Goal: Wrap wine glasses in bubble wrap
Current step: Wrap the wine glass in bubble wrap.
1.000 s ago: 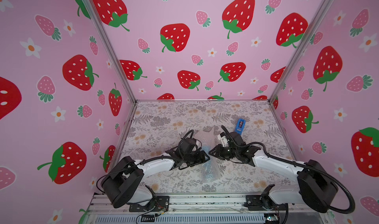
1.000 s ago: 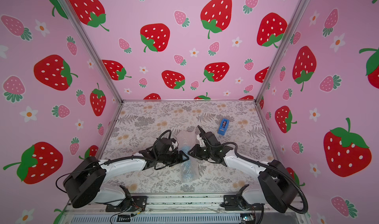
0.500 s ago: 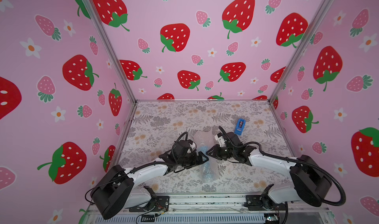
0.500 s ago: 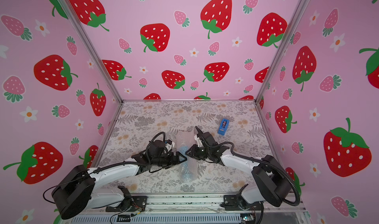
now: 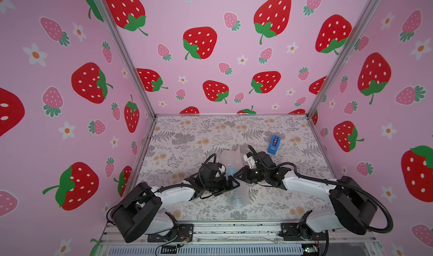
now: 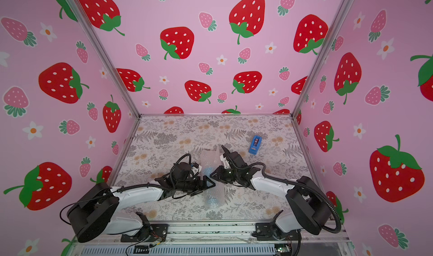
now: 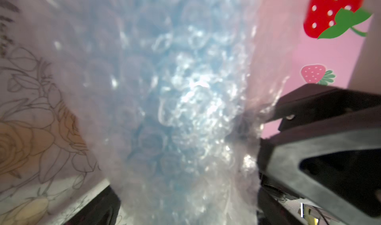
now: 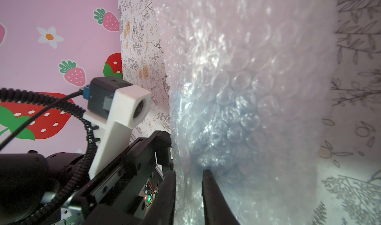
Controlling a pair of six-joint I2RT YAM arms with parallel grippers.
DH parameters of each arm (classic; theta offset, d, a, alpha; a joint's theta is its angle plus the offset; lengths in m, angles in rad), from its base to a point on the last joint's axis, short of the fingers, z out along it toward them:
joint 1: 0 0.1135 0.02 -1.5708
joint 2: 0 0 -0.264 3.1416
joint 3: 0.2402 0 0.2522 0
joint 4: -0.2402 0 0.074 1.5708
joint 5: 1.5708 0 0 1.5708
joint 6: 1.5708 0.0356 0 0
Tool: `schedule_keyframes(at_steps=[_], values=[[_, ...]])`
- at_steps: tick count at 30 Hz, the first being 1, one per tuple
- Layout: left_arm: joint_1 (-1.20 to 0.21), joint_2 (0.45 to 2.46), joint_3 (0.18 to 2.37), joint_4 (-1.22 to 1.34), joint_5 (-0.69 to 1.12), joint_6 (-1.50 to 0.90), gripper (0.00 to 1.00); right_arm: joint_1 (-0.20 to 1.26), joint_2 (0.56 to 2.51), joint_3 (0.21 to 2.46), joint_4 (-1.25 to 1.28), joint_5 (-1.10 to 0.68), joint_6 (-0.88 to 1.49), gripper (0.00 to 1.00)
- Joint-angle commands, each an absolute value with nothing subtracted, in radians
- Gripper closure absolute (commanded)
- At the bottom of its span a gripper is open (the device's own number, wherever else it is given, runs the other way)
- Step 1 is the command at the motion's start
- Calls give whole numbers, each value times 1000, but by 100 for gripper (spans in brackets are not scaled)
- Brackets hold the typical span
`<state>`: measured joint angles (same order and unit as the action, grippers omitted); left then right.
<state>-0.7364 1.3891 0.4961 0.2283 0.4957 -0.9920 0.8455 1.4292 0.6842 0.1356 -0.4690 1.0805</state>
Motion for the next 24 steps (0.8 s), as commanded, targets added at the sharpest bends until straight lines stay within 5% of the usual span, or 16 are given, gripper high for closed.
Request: schedule_keyframes(at_steps=[1,6,24], values=[[-745,1406,496,254,469,-988,13,853,1421,692,149,-463,1102,74],[-755,1427,470,267,447,-965,26,846,1411,722,104,-465,1067,69],[-796,1494,450,371,424,-864,31,787,1672,1103,-80,-585,845,65]])
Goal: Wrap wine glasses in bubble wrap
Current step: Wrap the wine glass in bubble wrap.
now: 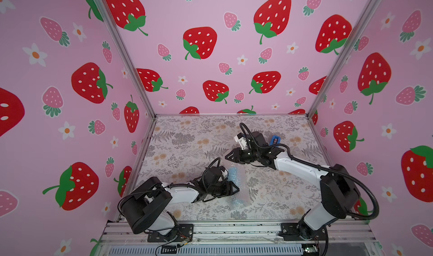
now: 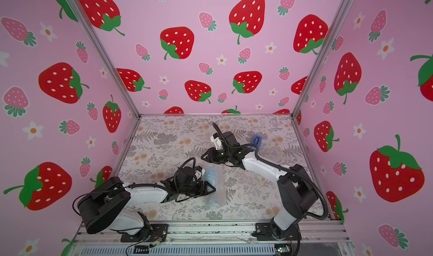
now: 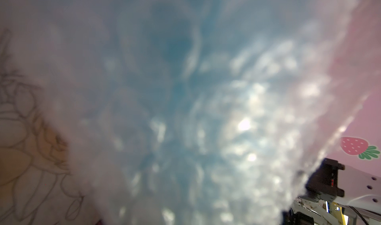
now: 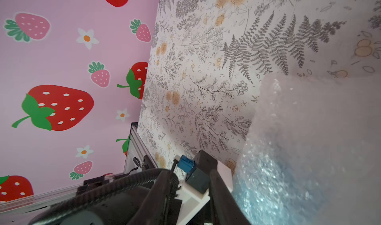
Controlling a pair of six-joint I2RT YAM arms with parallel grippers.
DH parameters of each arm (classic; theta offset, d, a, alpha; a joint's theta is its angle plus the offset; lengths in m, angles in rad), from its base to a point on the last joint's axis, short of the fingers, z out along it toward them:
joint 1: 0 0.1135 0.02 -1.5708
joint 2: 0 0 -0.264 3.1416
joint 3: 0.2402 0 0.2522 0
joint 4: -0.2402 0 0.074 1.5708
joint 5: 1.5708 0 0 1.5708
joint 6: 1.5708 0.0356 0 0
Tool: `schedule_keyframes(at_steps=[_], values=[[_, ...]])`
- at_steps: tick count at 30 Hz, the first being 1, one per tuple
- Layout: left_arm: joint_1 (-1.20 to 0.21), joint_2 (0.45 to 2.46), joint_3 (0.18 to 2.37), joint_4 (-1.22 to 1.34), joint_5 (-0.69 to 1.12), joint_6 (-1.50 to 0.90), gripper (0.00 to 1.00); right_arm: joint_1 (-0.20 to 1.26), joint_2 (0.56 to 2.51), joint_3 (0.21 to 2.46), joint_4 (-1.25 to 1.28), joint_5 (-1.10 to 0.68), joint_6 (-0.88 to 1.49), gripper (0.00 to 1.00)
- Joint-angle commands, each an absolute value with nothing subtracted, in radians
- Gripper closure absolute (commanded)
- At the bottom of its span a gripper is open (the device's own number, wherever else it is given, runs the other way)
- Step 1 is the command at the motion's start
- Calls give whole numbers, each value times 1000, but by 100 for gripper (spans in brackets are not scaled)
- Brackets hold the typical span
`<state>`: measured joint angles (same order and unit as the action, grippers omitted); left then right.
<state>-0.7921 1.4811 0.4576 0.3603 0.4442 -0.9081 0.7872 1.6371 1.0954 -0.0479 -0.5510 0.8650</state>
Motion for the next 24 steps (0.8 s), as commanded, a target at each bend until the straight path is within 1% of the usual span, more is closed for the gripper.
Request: schedule_keyframes(at_steps=[1,5,10,13,17,20,24], values=[[-797,1496,451,376,421,-854,31,787,1686,1099,-71,-591,847,66],[-798,1504,441,411,407,-832,32,787,1720,1078,-61,-600,846,66],[-801,1529,430,437,400,-804,33,786,1713,1044,-77,-576,829,66],[-806,1536,414,482,402,-813,31,780,1694,1015,-93,-562,821,67],[-806,1562,423,472,412,-807,27,765,1651,958,-96,-549,818,67],[-806,1590,428,481,425,-810,28,748,1616,916,-104,-543,816,67],[-805,1629,440,487,448,-816,31,730,1567,870,-107,-539,821,67]])
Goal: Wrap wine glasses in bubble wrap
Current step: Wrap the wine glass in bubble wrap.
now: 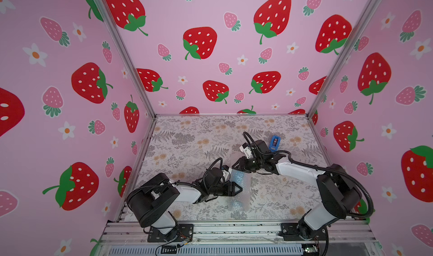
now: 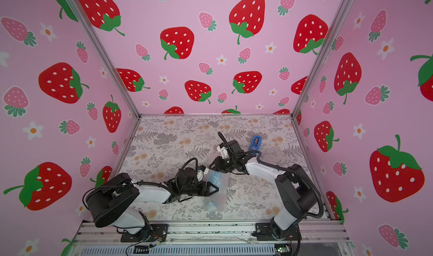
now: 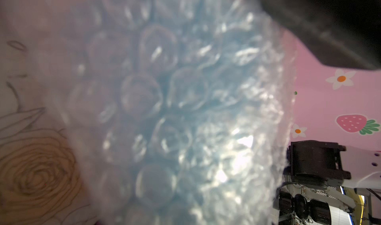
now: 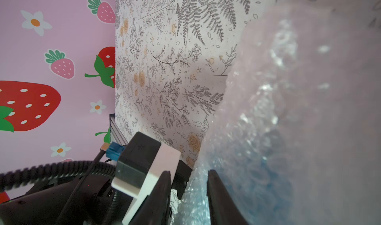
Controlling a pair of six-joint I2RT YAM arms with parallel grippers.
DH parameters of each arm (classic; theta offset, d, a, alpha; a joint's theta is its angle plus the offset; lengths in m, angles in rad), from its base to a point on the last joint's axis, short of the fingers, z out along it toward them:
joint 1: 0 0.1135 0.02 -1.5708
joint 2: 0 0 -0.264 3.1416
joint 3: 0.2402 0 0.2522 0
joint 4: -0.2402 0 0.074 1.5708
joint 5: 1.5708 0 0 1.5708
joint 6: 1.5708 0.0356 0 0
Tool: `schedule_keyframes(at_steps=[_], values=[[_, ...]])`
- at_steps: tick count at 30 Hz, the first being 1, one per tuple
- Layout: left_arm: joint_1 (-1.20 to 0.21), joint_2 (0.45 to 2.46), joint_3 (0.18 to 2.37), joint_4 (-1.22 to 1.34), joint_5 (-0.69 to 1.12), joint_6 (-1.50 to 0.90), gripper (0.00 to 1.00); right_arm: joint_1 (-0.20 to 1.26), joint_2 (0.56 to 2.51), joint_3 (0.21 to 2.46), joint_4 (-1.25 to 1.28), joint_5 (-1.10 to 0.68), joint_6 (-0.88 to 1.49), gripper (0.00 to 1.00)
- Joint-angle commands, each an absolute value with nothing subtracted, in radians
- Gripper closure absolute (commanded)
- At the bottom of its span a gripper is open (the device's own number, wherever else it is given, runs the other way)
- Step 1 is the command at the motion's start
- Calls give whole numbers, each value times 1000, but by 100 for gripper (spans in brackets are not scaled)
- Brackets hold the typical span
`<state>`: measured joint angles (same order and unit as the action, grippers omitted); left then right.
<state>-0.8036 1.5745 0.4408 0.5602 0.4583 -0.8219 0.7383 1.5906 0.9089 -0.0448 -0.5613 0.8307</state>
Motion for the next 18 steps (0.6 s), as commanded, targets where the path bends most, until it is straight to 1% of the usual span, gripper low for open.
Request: schedule_keyframes(at_steps=[1,6,9,12,14,16,18], values=[[-805,1638,441,498,456,-818,32,729,1559,864,-109,-539,822,67],[-805,1657,440,515,467,-820,38,716,1524,834,-112,-531,823,67],[-805,1660,441,514,482,-810,52,712,1513,817,-114,-529,823,68],[-805,1657,446,494,480,-802,54,704,1498,797,-115,-523,821,68],[-805,1647,439,501,476,-795,59,700,1490,787,-115,-524,821,68],[-805,1632,432,512,471,-792,60,696,1482,781,-115,-523,822,68],[-806,1612,430,514,468,-784,66,695,1474,781,-115,-524,822,68]])
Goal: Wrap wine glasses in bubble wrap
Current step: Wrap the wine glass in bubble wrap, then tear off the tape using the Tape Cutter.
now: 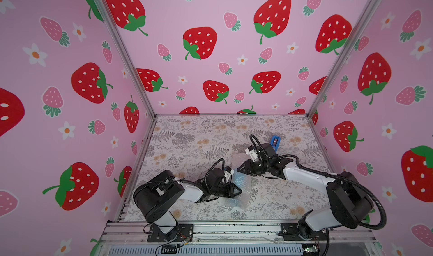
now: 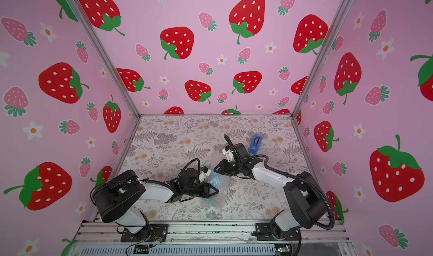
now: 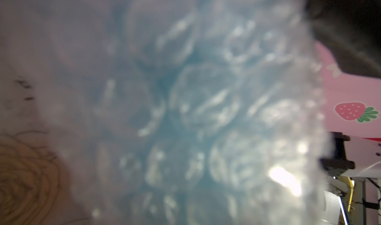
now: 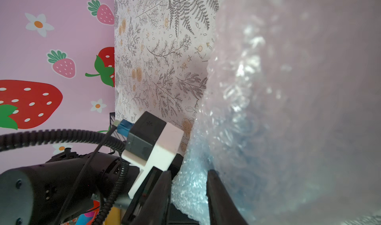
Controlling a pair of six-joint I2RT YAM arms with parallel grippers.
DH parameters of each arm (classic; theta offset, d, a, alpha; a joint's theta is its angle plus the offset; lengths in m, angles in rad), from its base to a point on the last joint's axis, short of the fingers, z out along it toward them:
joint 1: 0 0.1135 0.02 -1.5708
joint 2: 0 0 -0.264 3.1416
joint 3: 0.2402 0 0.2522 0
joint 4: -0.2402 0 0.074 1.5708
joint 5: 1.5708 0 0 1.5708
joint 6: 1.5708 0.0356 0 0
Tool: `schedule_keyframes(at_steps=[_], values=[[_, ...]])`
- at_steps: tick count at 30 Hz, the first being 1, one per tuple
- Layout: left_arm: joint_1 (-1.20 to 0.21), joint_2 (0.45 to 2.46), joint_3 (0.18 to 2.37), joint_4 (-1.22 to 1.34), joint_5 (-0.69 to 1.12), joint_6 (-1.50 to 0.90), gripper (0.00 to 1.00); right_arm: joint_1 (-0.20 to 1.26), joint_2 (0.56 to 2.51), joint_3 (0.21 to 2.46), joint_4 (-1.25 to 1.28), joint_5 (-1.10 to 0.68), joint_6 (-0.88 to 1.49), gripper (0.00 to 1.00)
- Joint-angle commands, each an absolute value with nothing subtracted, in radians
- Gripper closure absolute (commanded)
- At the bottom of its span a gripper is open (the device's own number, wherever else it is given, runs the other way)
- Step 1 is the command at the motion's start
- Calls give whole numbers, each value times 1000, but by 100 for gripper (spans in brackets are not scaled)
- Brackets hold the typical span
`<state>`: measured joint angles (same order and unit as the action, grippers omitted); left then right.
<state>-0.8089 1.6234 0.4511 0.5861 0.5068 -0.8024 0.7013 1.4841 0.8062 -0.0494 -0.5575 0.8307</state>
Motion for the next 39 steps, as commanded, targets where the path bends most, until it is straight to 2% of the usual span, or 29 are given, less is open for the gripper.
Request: schedule_keyframes(at_steps=[1,9,15,18,24,28,39], values=[[-806,1602,430,514,468,-777,66,693,1469,783,-115,-526,822,68],[-805,1582,472,431,453,-716,78,613,1343,845,-152,-585,790,66],[-803,1618,511,431,468,-705,89,446,1233,907,-305,-556,685,65],[-803,1626,512,463,461,-710,89,332,1224,901,-353,-526,633,65],[-799,1668,555,443,462,-709,91,106,1315,890,-340,-539,567,66],[-794,1705,594,411,472,-724,92,12,1423,923,-313,-573,546,66],[-775,1758,637,396,515,-769,91,-14,1698,1061,-217,-622,548,66]])
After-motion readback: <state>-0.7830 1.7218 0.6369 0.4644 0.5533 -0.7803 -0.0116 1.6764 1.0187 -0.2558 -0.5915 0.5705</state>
